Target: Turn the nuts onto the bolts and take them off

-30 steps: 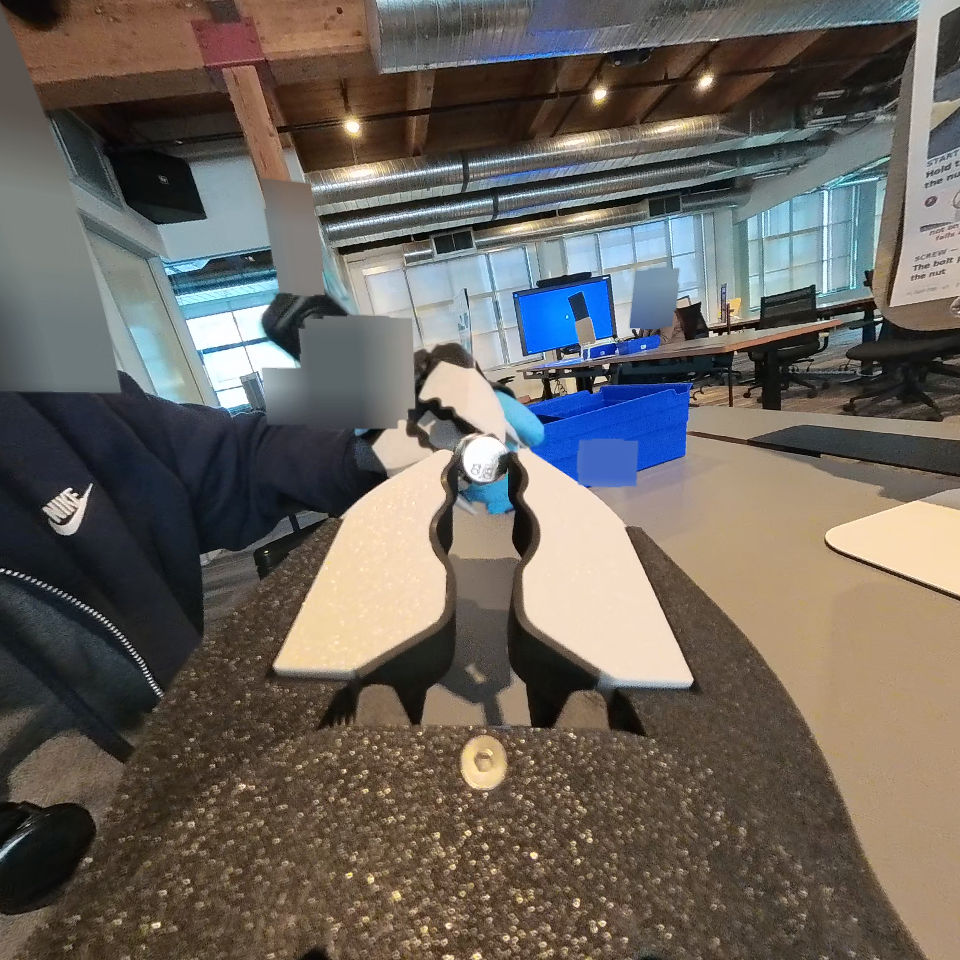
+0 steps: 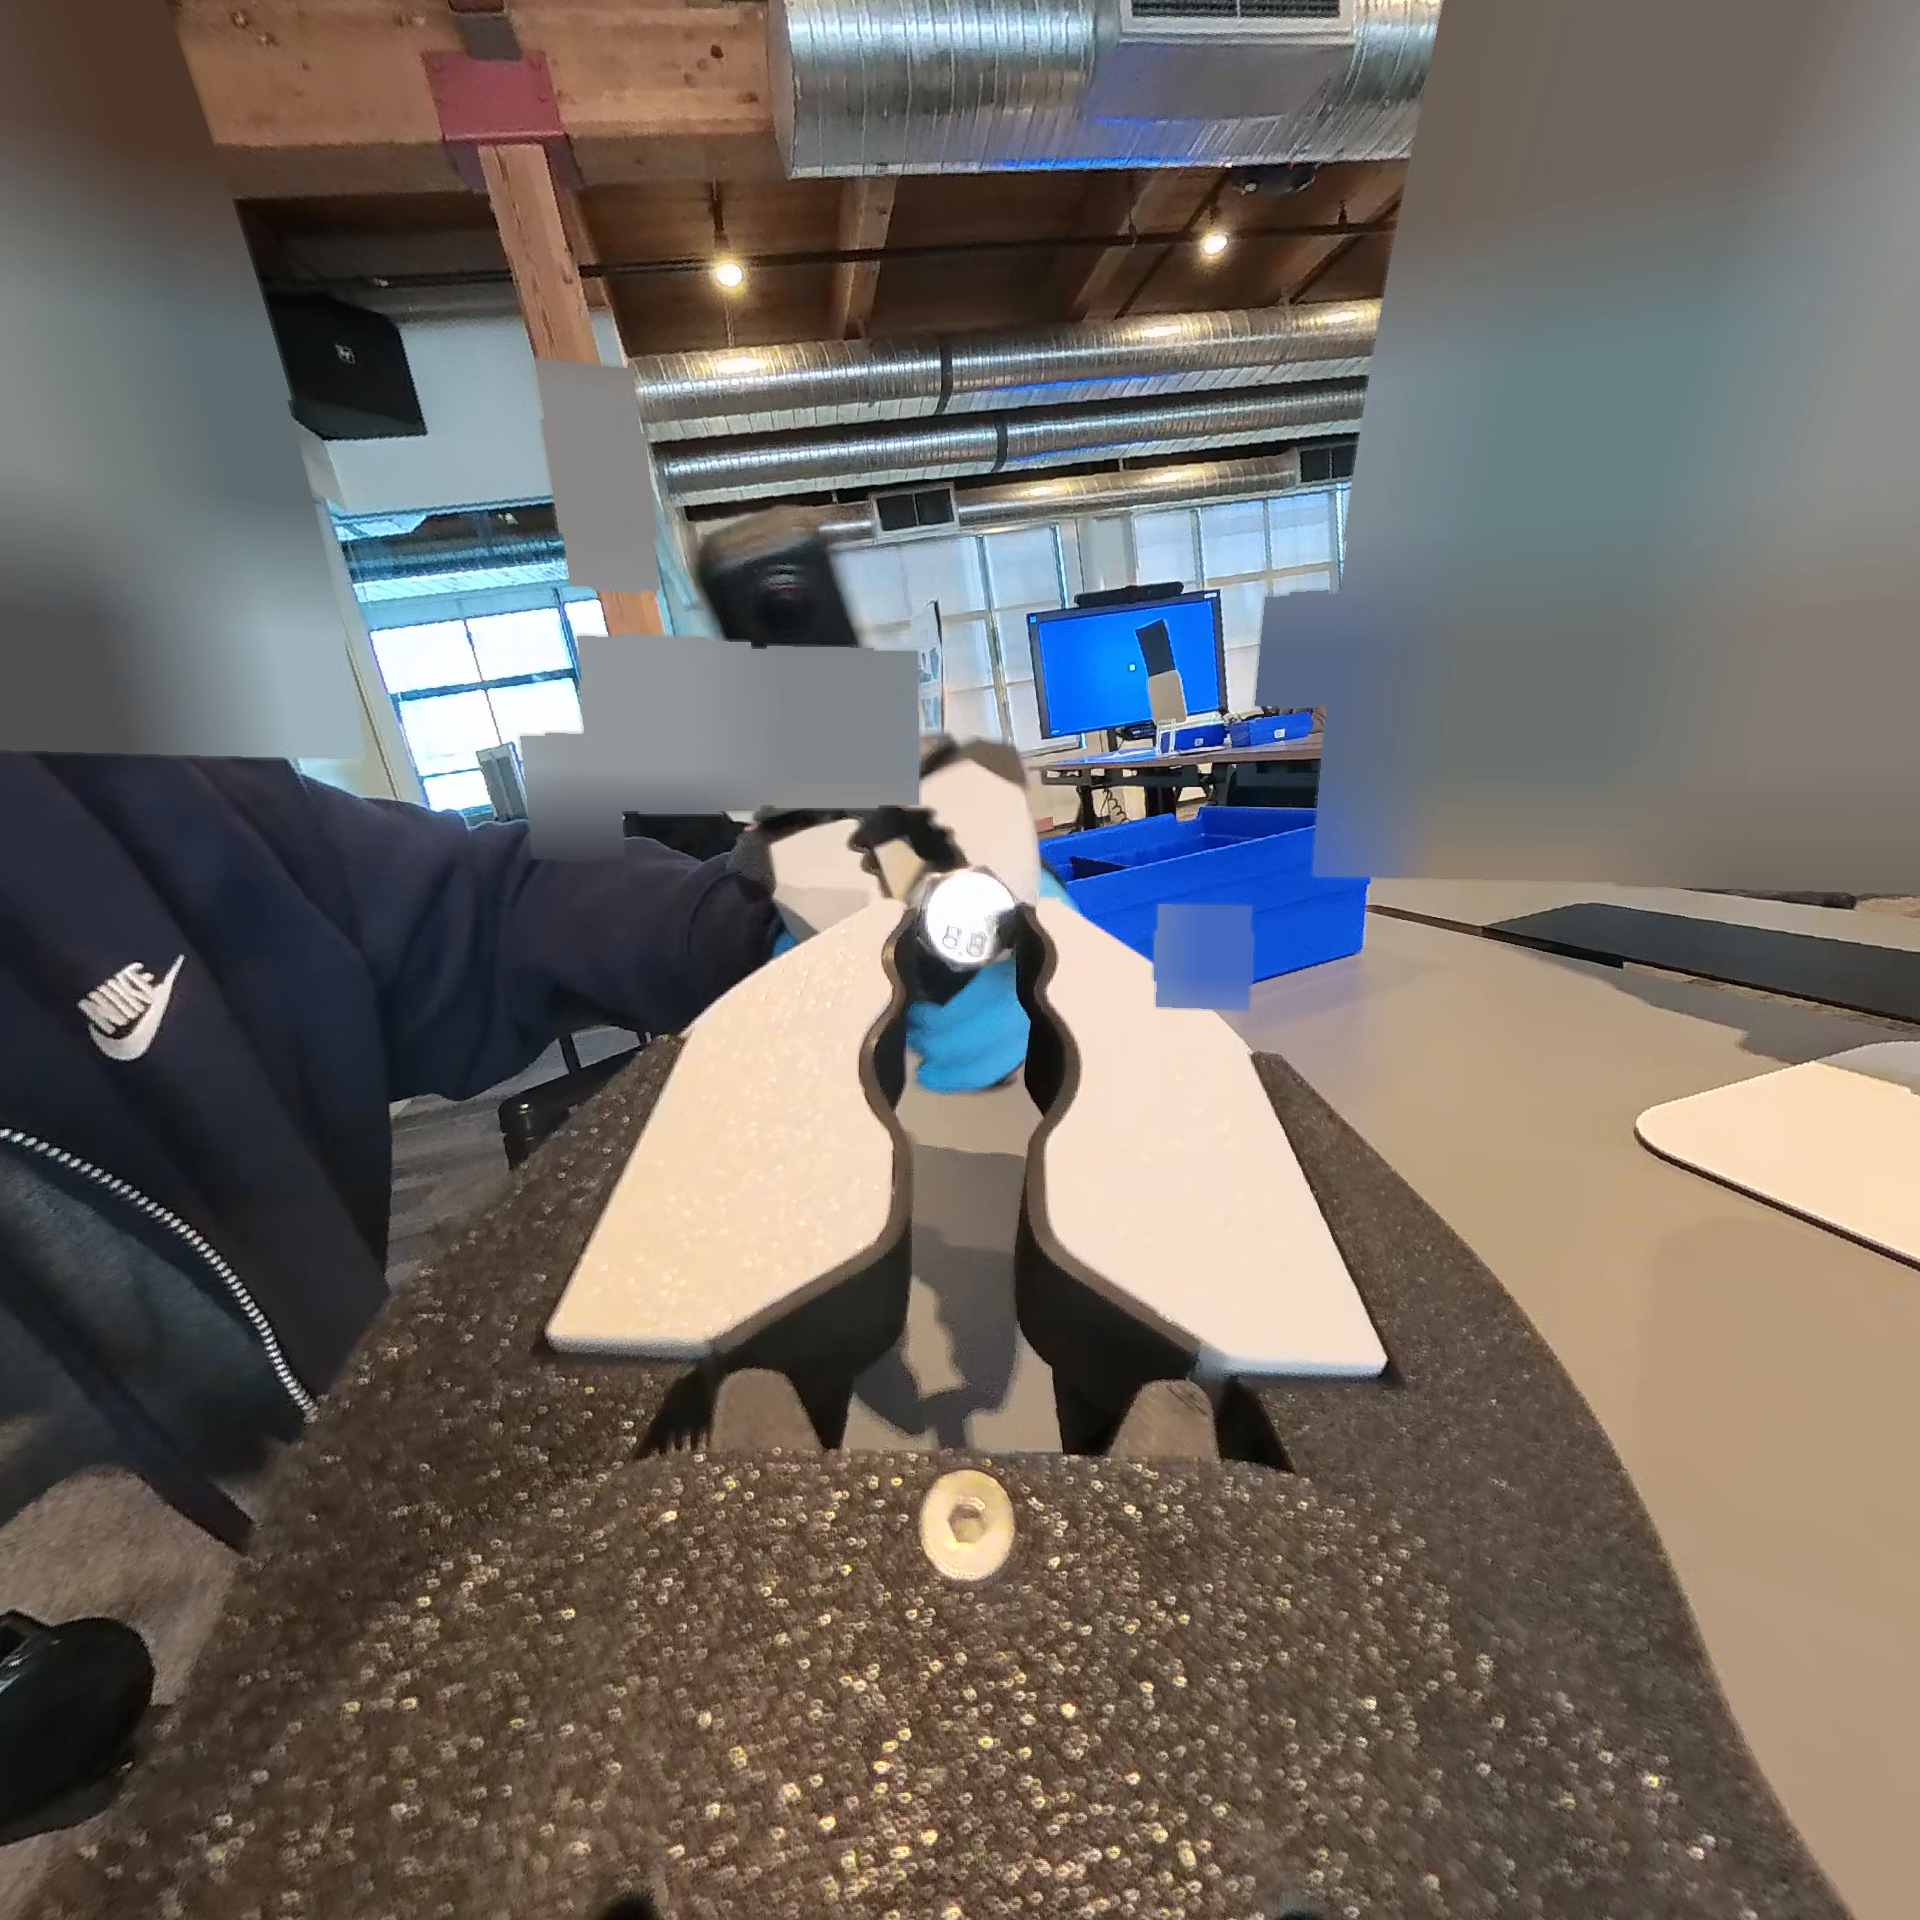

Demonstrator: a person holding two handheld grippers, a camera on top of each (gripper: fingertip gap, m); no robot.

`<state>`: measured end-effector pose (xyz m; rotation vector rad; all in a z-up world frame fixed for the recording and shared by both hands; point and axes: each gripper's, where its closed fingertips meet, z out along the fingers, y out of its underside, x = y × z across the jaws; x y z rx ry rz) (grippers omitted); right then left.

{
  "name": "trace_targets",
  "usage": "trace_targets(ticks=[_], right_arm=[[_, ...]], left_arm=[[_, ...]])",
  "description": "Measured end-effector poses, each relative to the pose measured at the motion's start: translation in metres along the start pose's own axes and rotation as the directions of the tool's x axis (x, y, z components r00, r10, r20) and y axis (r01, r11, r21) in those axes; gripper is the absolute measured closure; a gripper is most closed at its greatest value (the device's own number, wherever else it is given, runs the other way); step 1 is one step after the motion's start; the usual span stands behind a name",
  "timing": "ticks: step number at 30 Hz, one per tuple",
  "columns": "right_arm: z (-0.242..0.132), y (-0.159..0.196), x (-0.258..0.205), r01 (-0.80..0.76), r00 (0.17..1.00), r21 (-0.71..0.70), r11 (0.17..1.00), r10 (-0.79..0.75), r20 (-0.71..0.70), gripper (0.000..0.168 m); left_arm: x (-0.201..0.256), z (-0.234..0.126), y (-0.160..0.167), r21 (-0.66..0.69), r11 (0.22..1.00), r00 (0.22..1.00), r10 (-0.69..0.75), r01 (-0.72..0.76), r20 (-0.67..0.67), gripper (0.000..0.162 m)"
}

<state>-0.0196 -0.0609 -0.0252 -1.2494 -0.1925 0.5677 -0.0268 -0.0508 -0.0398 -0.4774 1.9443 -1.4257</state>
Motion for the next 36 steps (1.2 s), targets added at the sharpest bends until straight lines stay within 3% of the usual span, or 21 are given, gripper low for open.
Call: trace_targets(ticks=[3, 5, 7, 8, 10, 12, 15, 18, 23, 29, 31, 34, 36], right_arm=[[0.000, 0.000, 0.000, -0.003, 1.000, 0.001, 1.000, 0.003, 0.001, 0.150], [0.000, 0.000, 0.000, -0.002, 1.000, 0.001, 1.000, 0.002, -0.002, 0.151], [0.000, -0.001, 0.000, -0.003, 1.000, 0.005, 1.000, 0.003, -0.002, 0.151], [-0.001, -0.001, 0.000, -0.005, 1.000, 0.009, 1.000, 0.005, -0.001, 0.151], [-0.001, -0.003, 0.000, -0.013, 1.000, 0.021, 1.000, 0.013, 0.000, 0.151], [-0.002, -0.004, 0.000, -0.013, 1.000, 0.031, 0.999, 0.013, 0.002, 0.151], [-0.003, -0.006, 0.000, -0.011, 1.000, 0.042, 0.999, 0.010, 0.005, 0.151], [-0.003, -0.007, 0.000, -0.002, 1.000, 0.043, 0.999, 0.002, 0.003, 0.151], [-0.004, -0.009, -0.001, 0.000, 1.000, 0.050, 0.999, 0.000, 0.004, 0.151], [-0.002, -0.005, -0.002, 0.008, 1.000, 0.036, 0.999, -0.008, 0.007, 0.150], [-0.001, -0.004, -0.002, 0.012, 1.000, 0.031, 0.999, -0.012, 0.006, 0.150], [0.001, -0.003, -0.001, 0.012, 1.000, 0.017, 1.000, -0.011, -0.006, 0.150], [0.002, -0.002, 0.000, 0.006, 1.000, 0.012, 1.000, -0.006, -0.012, 0.150]], left_arm=[[-0.004, 0.000, 0.000, -0.089, 0.933, 0.926, 0.357, -0.348, 0.123, 0.145], [-0.007, -0.001, 0.000, -0.182, 0.790, 0.766, 0.612, -0.585, 0.194, 0.144], [-0.008, 0.000, 0.000, -0.238, 0.663, 0.629, 0.748, -0.709, 0.212, 0.139], [-0.003, 0.003, 0.002, -0.219, 0.670, 0.644, 0.743, -0.710, 0.186, 0.127], [0.000, 0.004, -0.003, -0.131, 0.802, 0.778, 0.598, -0.583, 0.193, 0.103], [-0.004, 0.003, -0.010, -0.056, 0.913, 0.894, 0.407, -0.404, 0.188, 0.091], [-0.006, 0.001, -0.011, 0.030, 0.990, 0.984, 0.136, -0.141, 0.115, 0.102], [-0.002, 0.002, -0.004, 0.044, 0.994, 0.995, -0.097, 0.097, 0.013, 0.108], [-0.003, 0.002, -0.007, 0.079, 0.962, 0.965, -0.256, 0.260, -0.056, 0.117], [0.005, 0.004, -0.003, 0.034, 0.987, 0.987, -0.155, 0.157, -0.048, 0.144], [0.004, 0.003, -0.002, 0.025, 0.997, 0.997, -0.070, 0.070, -0.015, 0.145], [0.000, 0.002, -0.002, -0.023, 0.992, 0.990, 0.126, -0.125, 0.065, 0.145], [-0.003, 0.001, -0.002, -0.099, 0.936, 0.926, 0.350, -0.339, 0.138, 0.145]])
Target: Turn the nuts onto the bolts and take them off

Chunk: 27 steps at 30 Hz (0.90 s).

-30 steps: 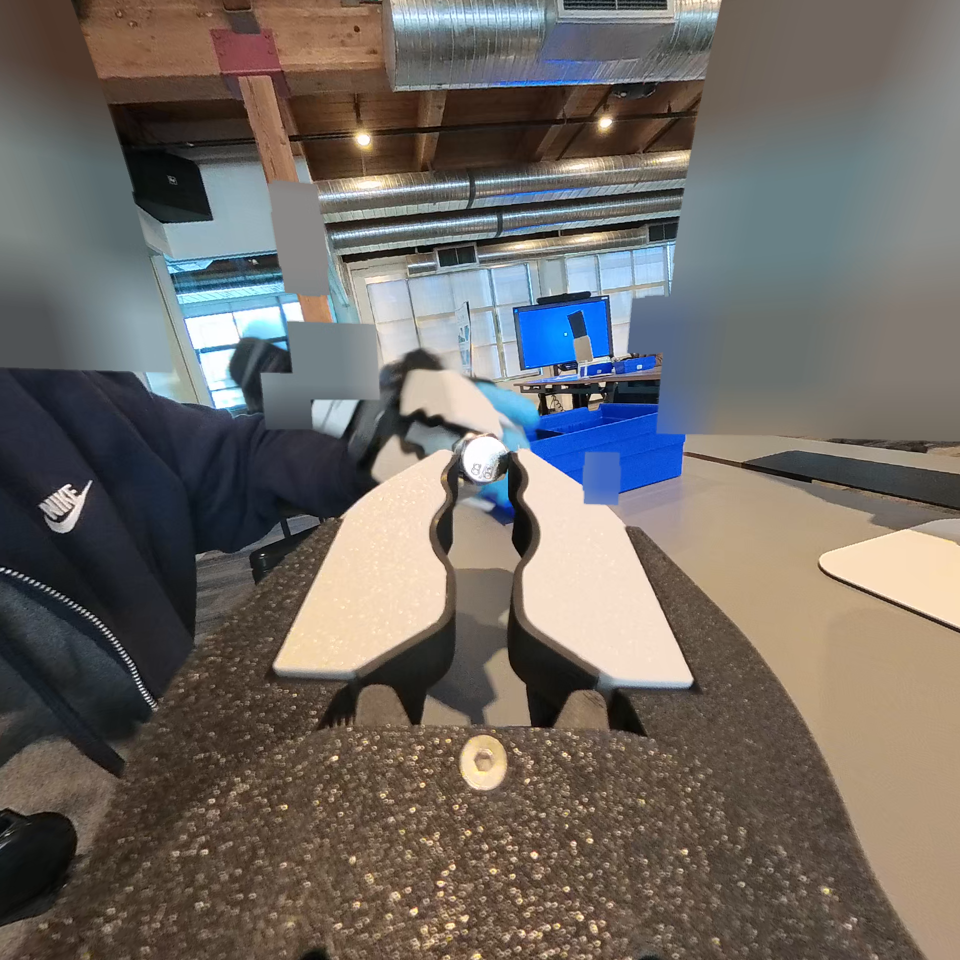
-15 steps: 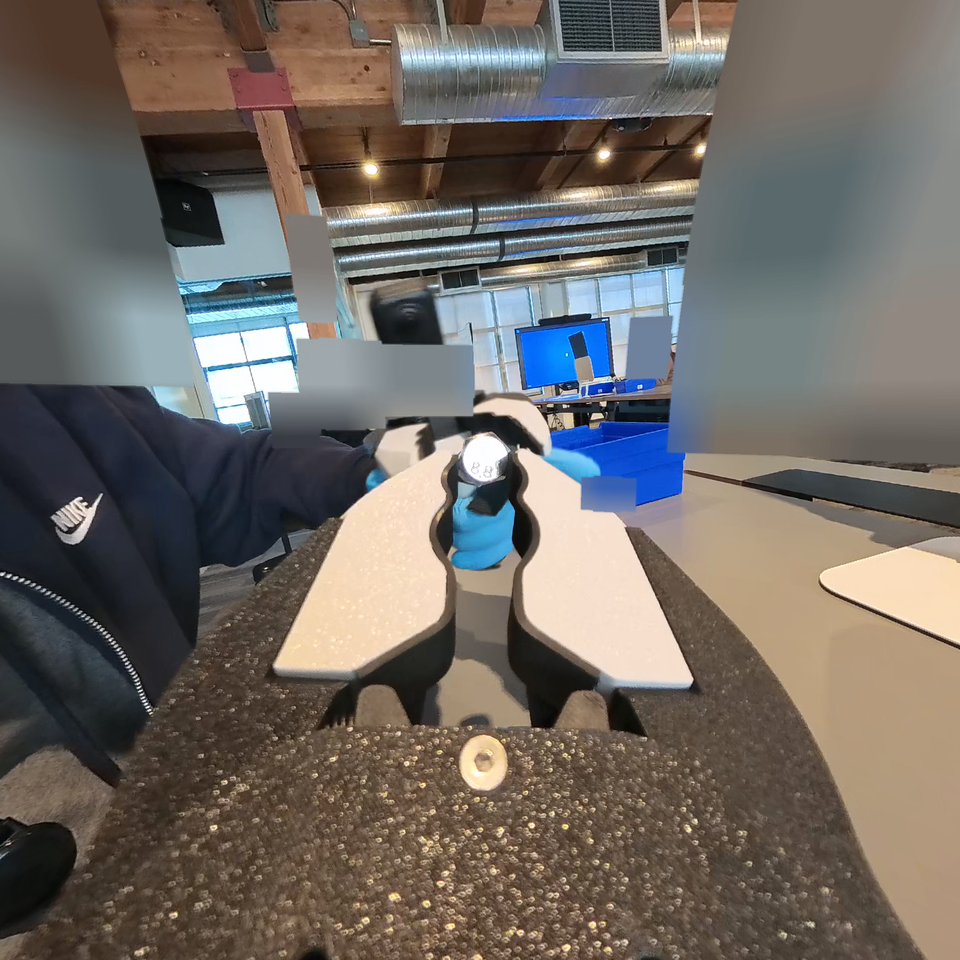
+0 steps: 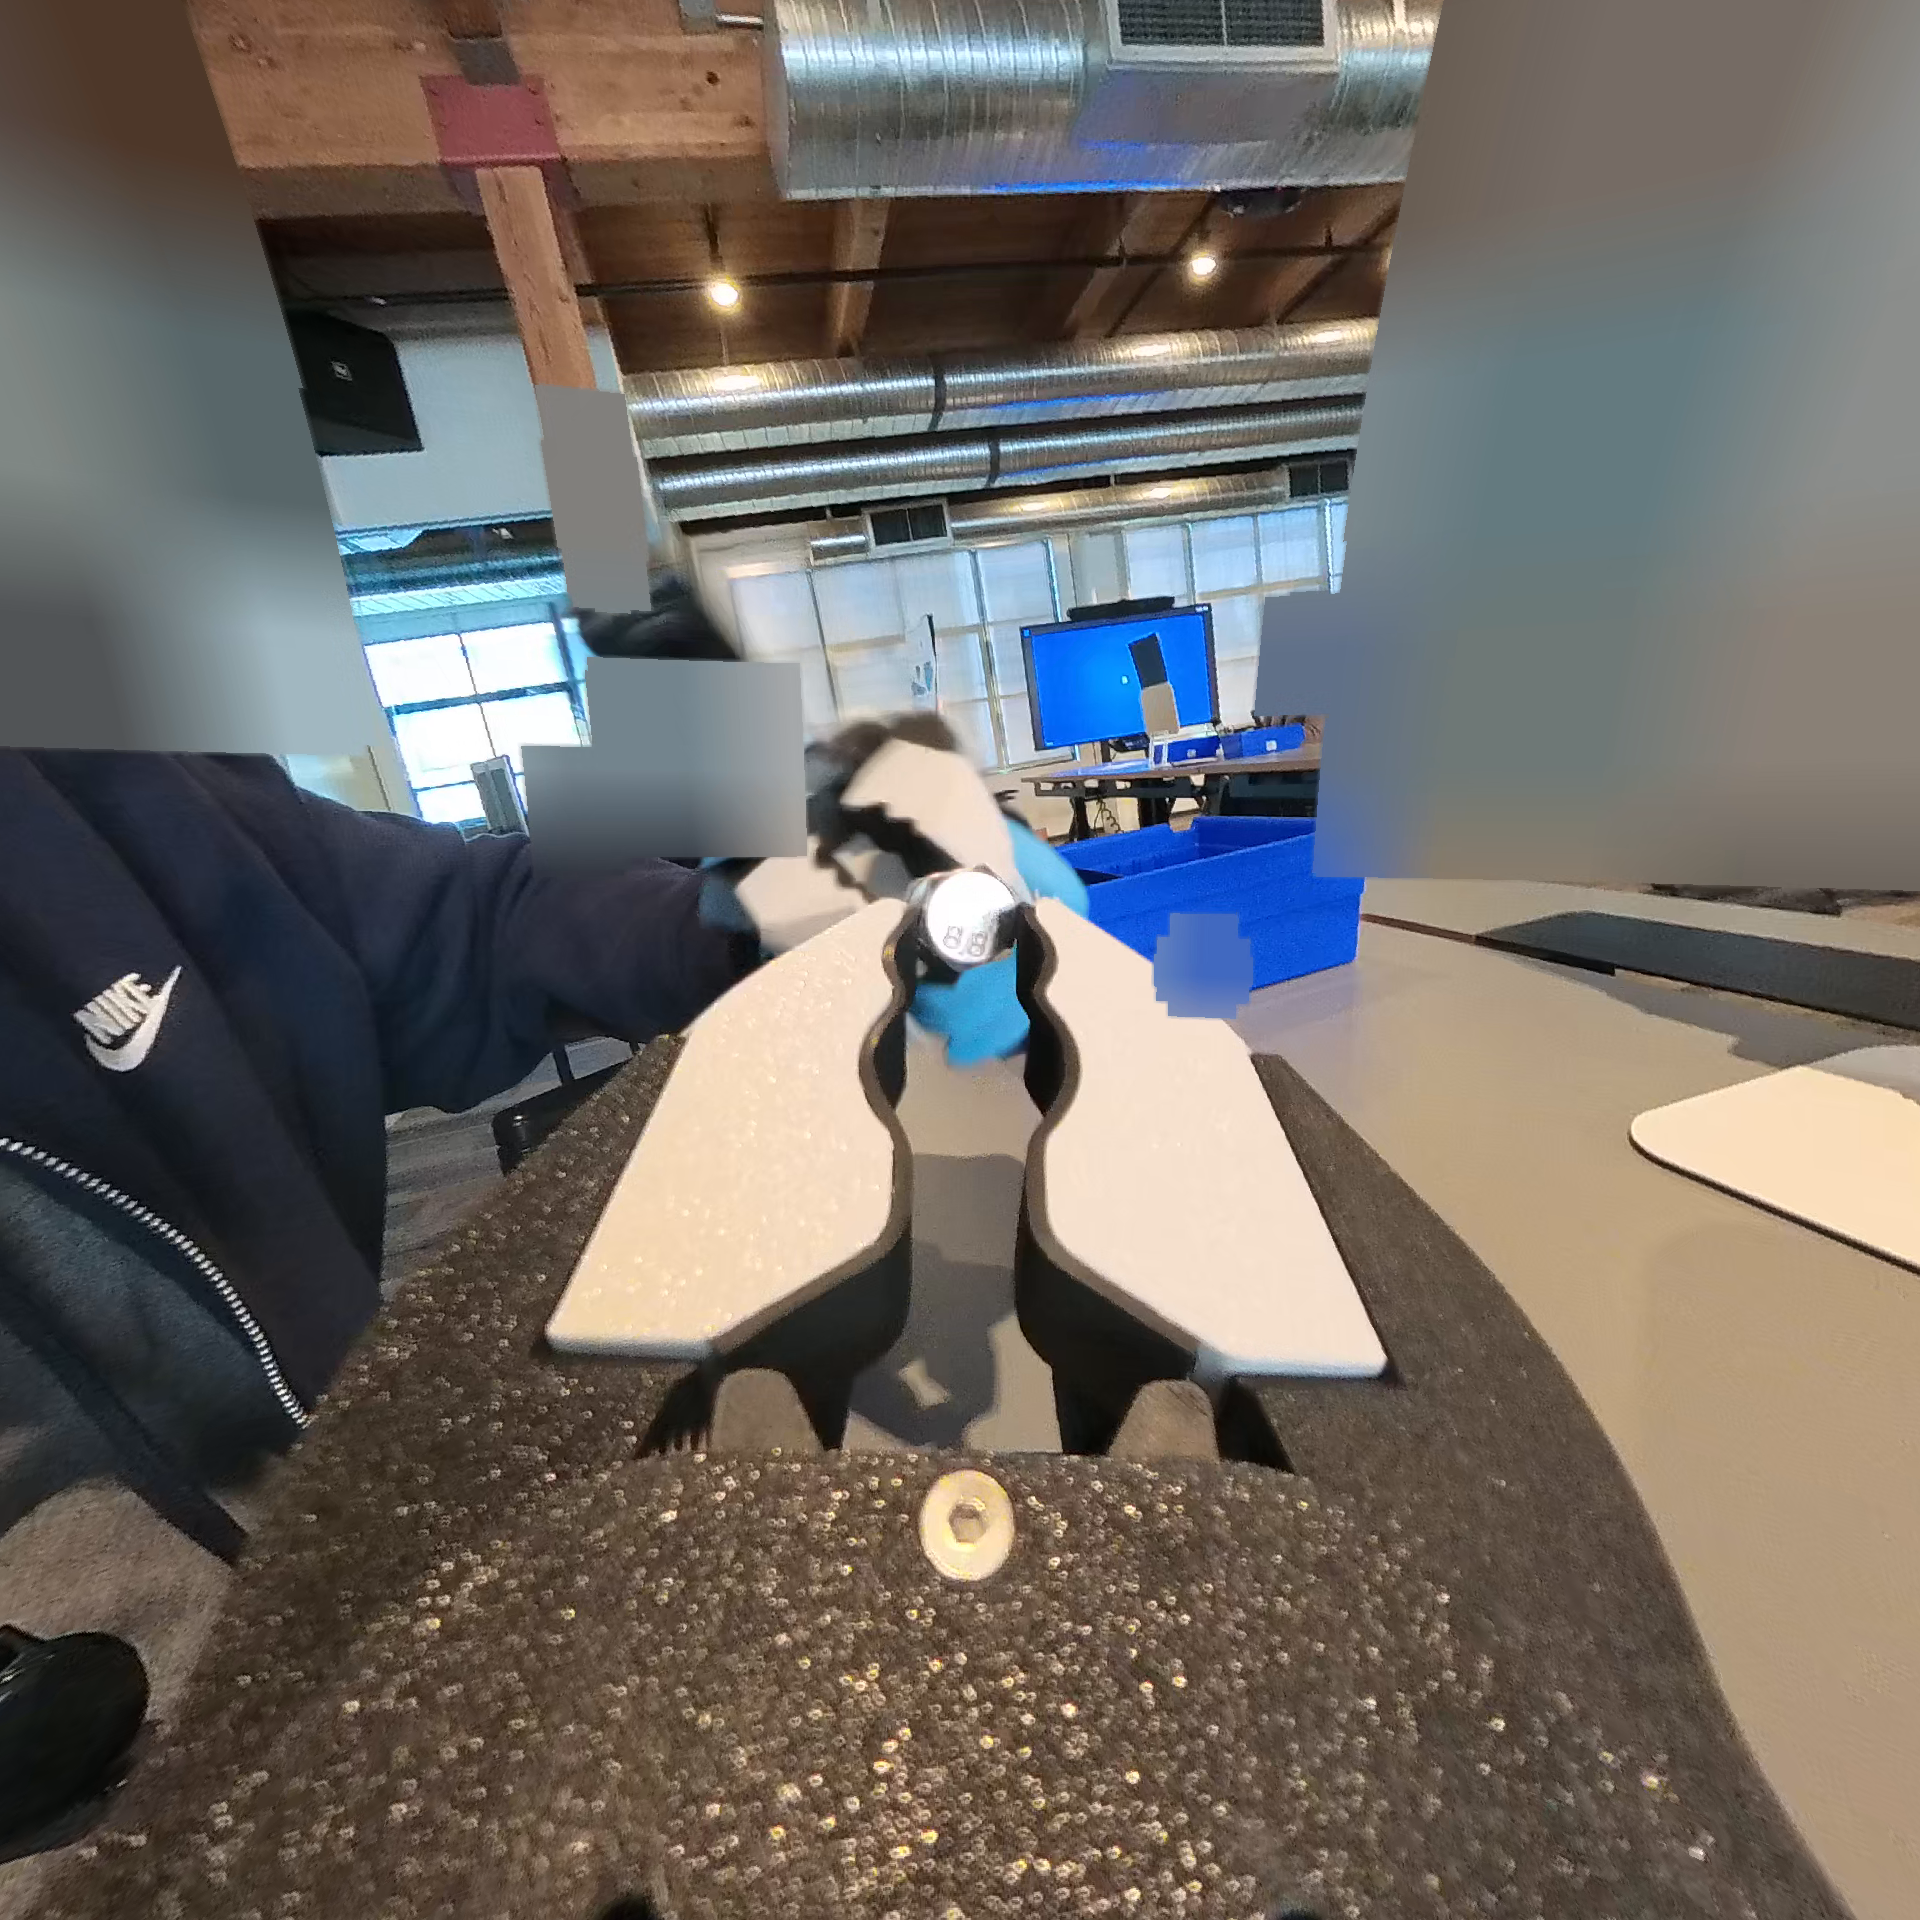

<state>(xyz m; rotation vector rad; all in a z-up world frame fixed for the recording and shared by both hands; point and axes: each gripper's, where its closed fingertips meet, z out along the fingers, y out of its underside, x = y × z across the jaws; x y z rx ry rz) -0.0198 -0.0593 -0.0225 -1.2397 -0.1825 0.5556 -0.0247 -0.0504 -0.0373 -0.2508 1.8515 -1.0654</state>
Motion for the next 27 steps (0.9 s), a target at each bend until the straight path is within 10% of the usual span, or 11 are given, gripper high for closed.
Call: trace_targets(ticks=[6, 27], right_arm=[[0.0024, 0.0017, 0.0014, -0.018, 1.000, -0.012, 1.000, 0.018, 0.000, 0.151], [-0.0004, -0.0053, -0.0074, 0.032, 0.997, -0.026, 0.999, -0.030, 0.068, 0.151]], left_arm=[[-0.0048, -0.0022, 0.0018, -0.144, 0.869, 0.861, 0.491, -0.473, 0.135, 0.145], [0.0033, -0.0028, -0.0022, -0.023, 0.983, 0.983, 0.184, -0.183, 0.025, 0.144]])
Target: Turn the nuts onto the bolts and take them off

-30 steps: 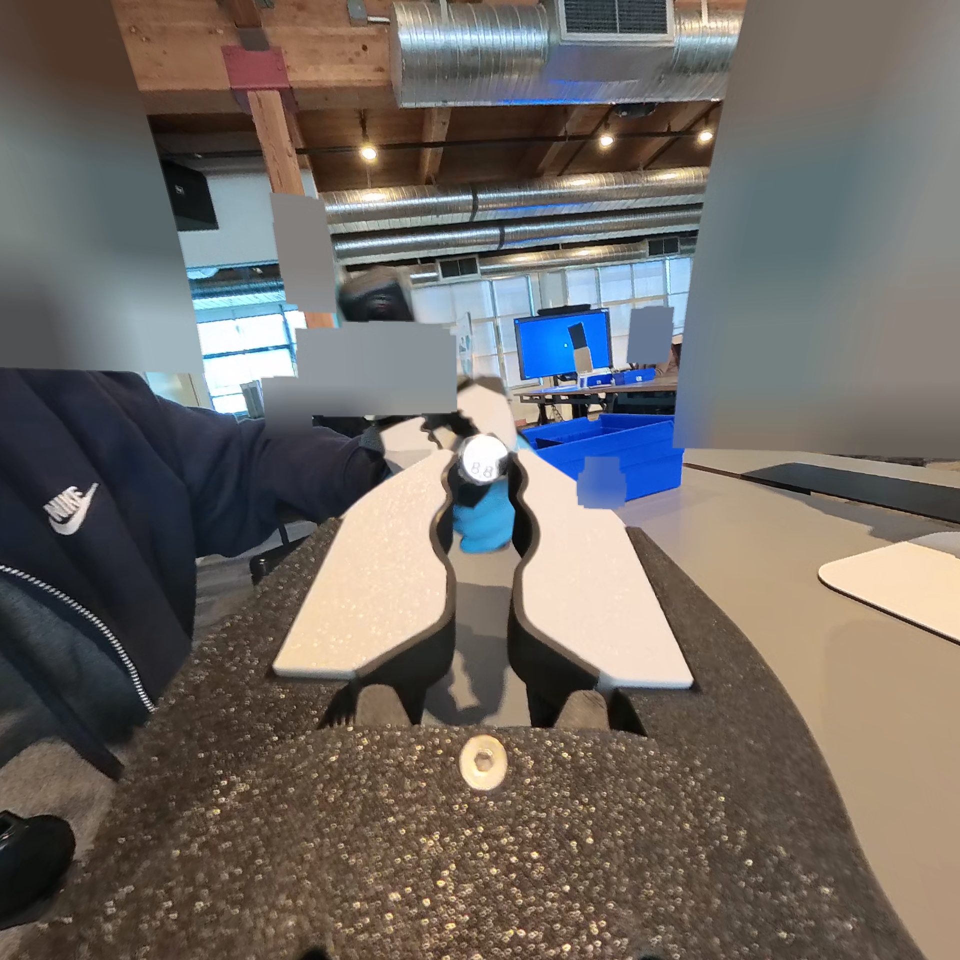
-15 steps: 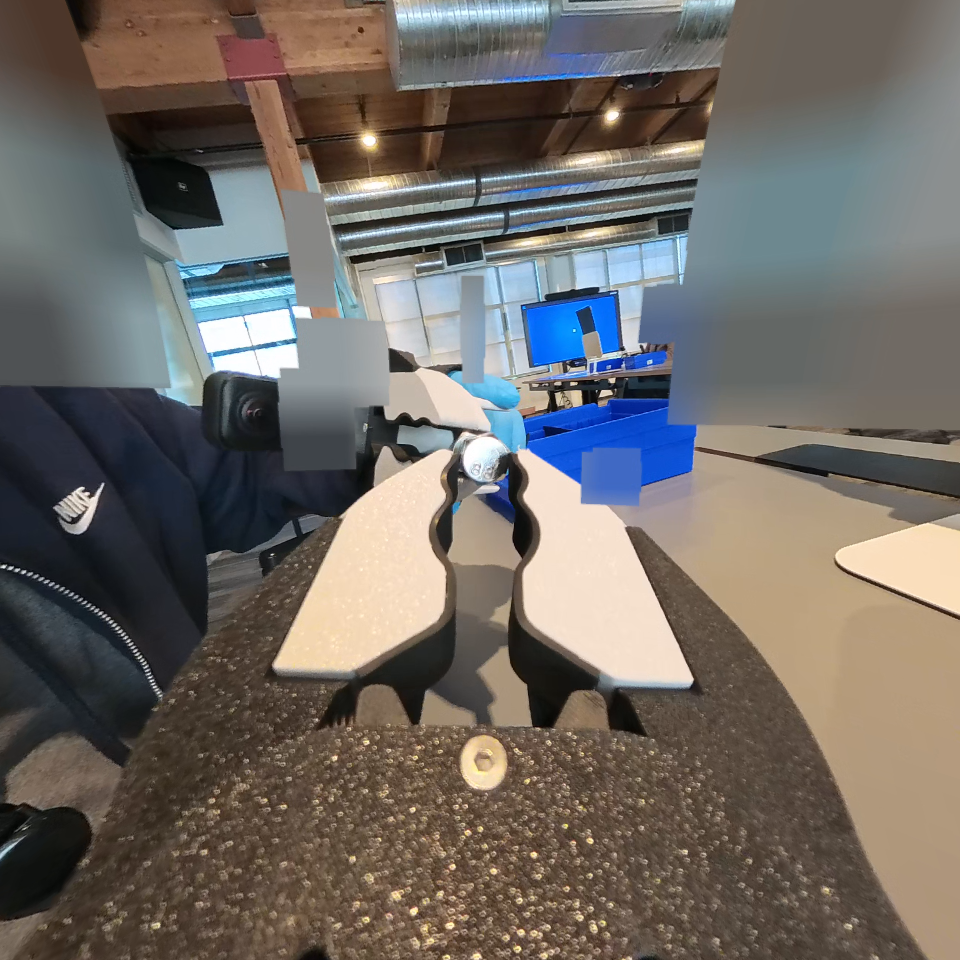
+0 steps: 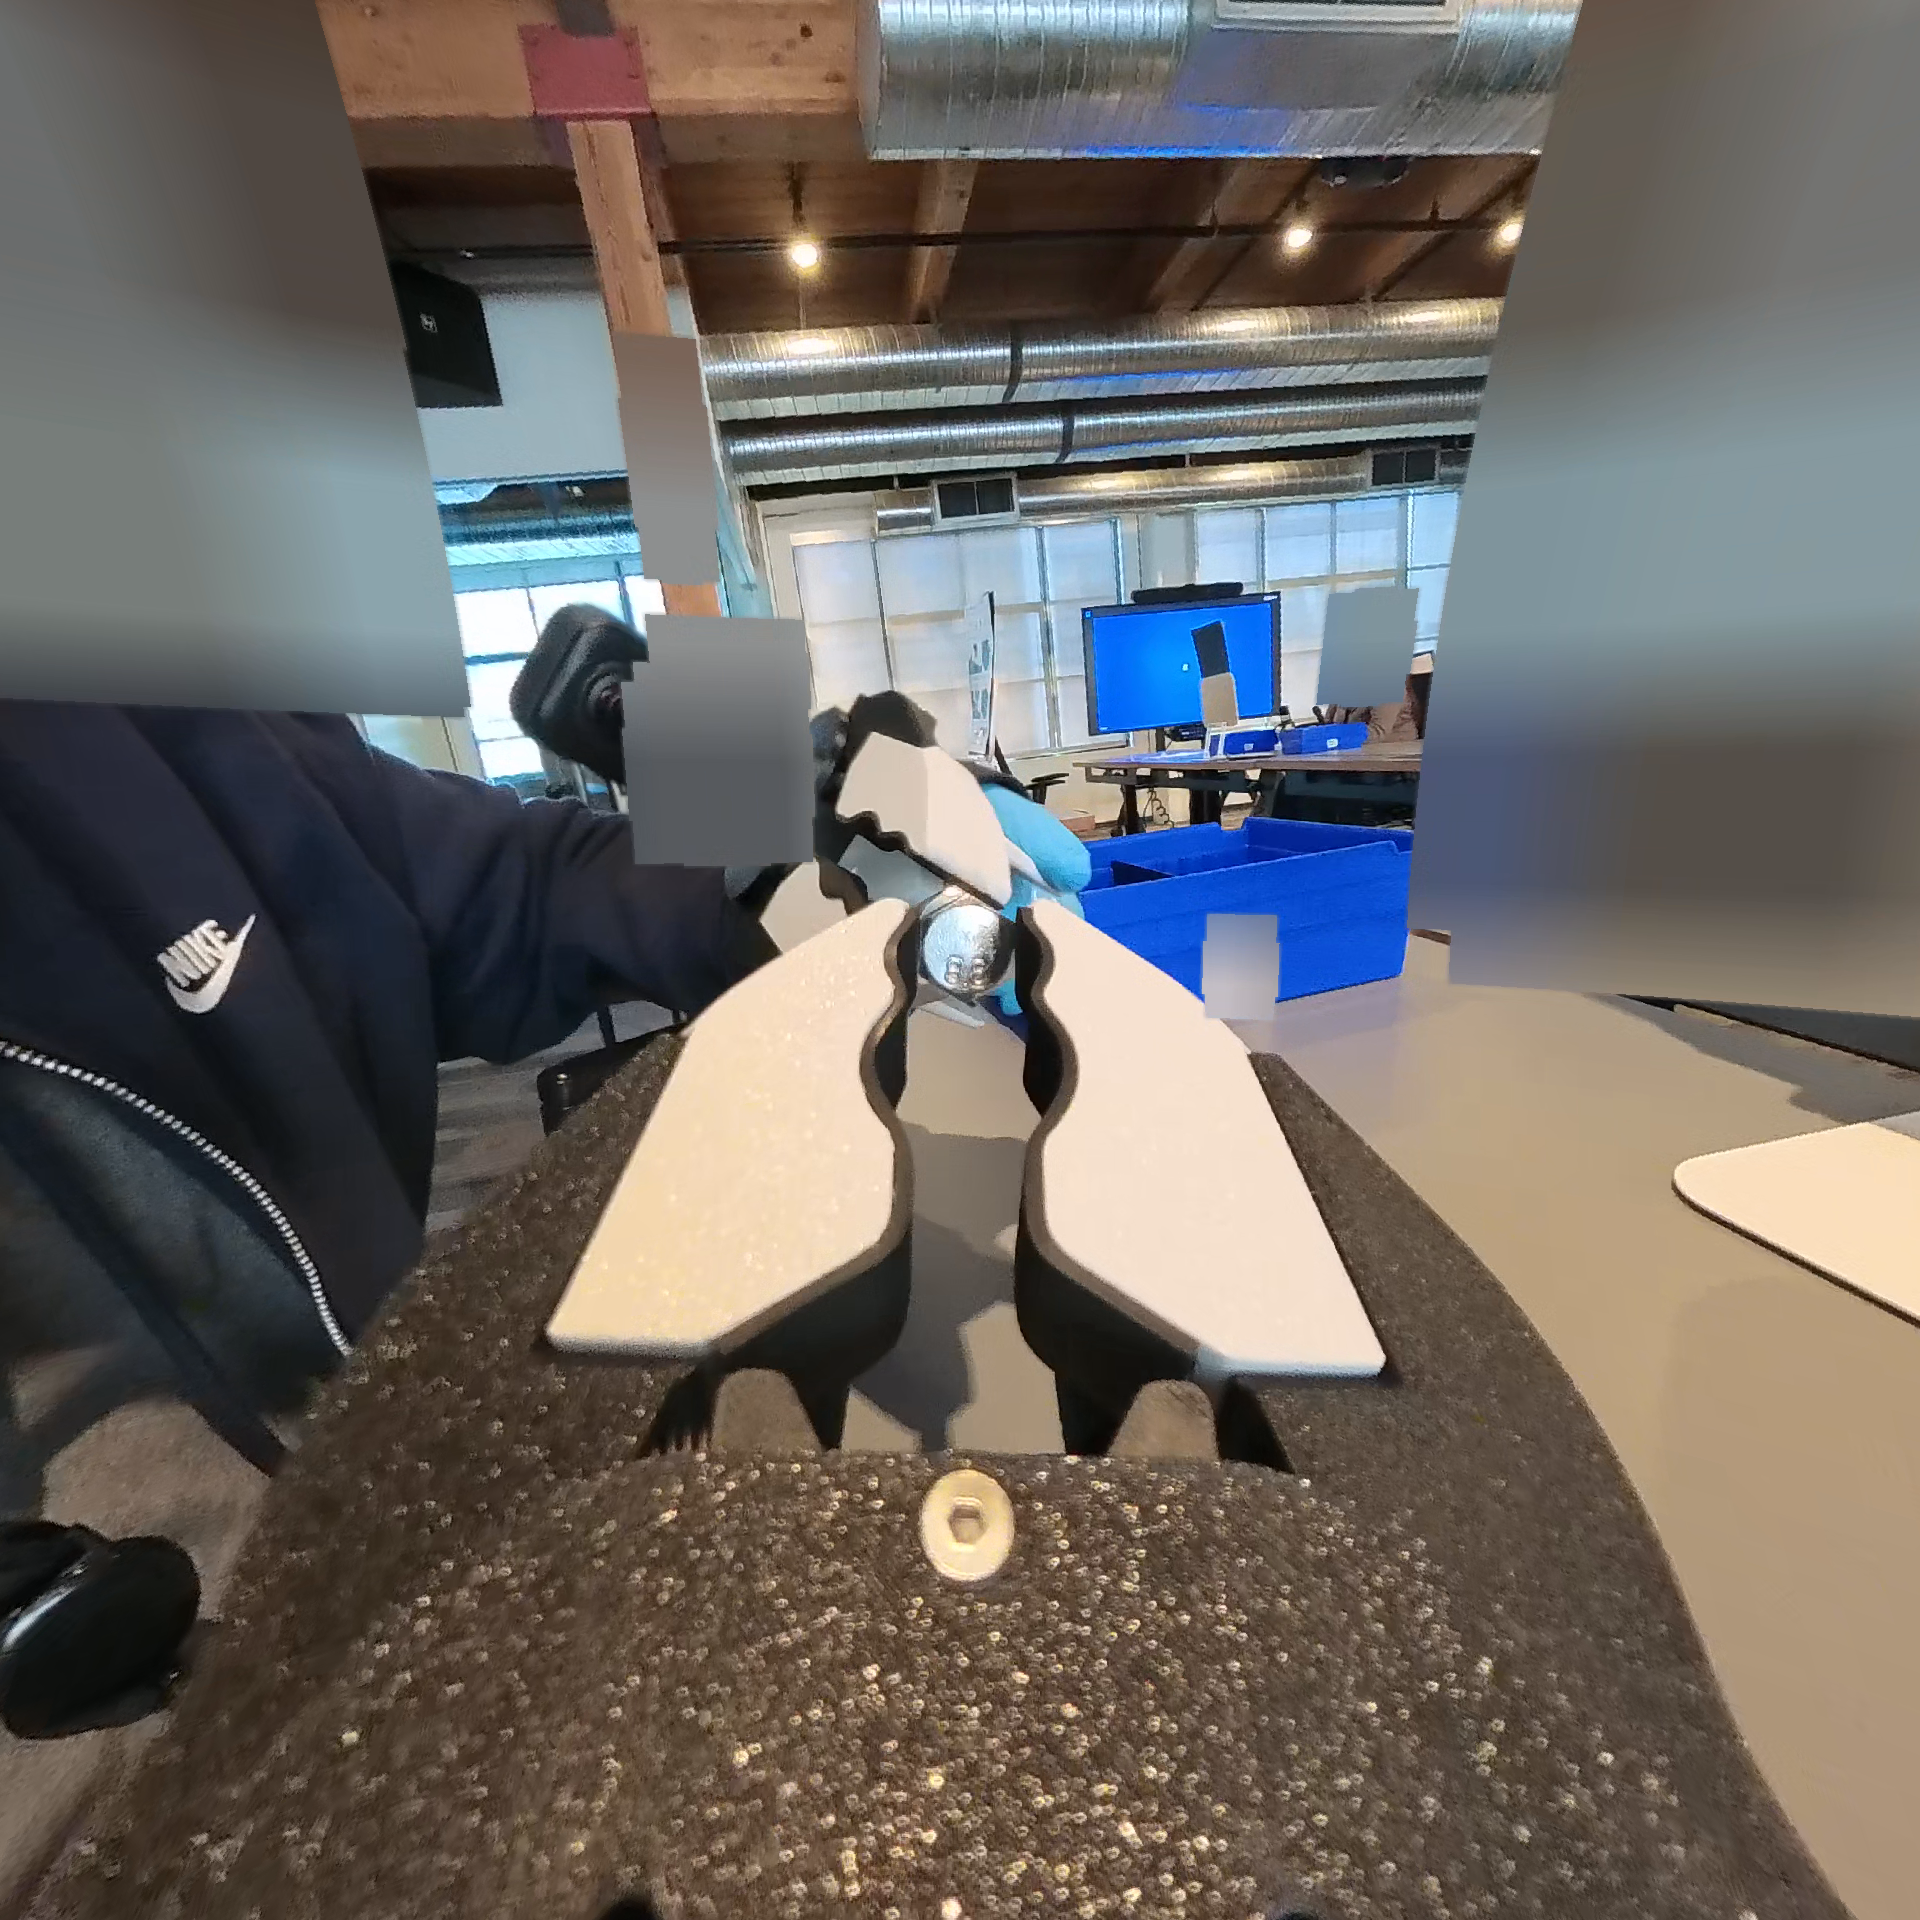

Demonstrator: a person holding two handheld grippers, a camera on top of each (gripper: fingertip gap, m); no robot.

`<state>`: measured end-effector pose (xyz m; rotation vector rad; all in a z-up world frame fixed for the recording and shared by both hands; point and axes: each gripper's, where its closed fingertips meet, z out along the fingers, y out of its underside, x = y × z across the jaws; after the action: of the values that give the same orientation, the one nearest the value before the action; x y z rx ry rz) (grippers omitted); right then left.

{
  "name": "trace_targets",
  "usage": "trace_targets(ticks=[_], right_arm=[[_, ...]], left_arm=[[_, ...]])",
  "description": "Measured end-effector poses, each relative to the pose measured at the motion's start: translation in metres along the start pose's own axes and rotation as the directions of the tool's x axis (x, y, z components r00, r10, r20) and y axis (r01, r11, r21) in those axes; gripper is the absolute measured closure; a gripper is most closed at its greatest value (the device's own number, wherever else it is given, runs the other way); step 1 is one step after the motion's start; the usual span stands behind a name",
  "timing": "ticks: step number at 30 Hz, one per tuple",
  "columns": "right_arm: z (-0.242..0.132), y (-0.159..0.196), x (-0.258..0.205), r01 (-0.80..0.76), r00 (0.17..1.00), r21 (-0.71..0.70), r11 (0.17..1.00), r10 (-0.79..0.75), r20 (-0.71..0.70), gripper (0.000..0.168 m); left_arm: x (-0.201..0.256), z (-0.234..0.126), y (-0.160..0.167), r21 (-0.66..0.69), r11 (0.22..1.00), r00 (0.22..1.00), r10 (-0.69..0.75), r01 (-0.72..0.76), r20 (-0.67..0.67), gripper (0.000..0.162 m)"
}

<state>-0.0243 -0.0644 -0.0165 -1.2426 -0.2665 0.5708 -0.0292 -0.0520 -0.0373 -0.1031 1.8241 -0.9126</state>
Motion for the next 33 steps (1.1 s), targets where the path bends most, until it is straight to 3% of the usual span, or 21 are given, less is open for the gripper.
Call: trace_targets(ticks=[7, 14, 20, 33], right_arm=[[-0.008, -0.007, 0.000, 0.187, 0.982, -0.046, 0.981, -0.188, -0.019, 0.150], [-0.016, -0.005, -0.005, 0.388, 0.921, -0.136, 0.912, -0.391, 0.007, 0.146], [-0.012, 0.007, -0.009, 0.432, 0.900, -0.182, 0.883, -0.434, 0.033, 0.133], [-0.009, 0.020, -0.016, 0.475, 0.879, -0.218, 0.852, -0.469, 0.085, 0.139]], left_arm=[[0.000, 0.000, 0.001, 0.011, 0.990, 0.989, -0.136, 0.137, -0.049, 0.144], [0.003, 0.000, -0.001, 0.028, 0.960, 0.954, -0.273, 0.278, -0.124, 0.145], [0.010, -0.001, -0.003, 0.030, 0.940, 0.926, -0.327, 0.339, -0.187, 0.145], [0.023, -0.001, -0.005, 0.007, 0.931, 0.897, -0.350, 0.366, -0.270, 0.144]])
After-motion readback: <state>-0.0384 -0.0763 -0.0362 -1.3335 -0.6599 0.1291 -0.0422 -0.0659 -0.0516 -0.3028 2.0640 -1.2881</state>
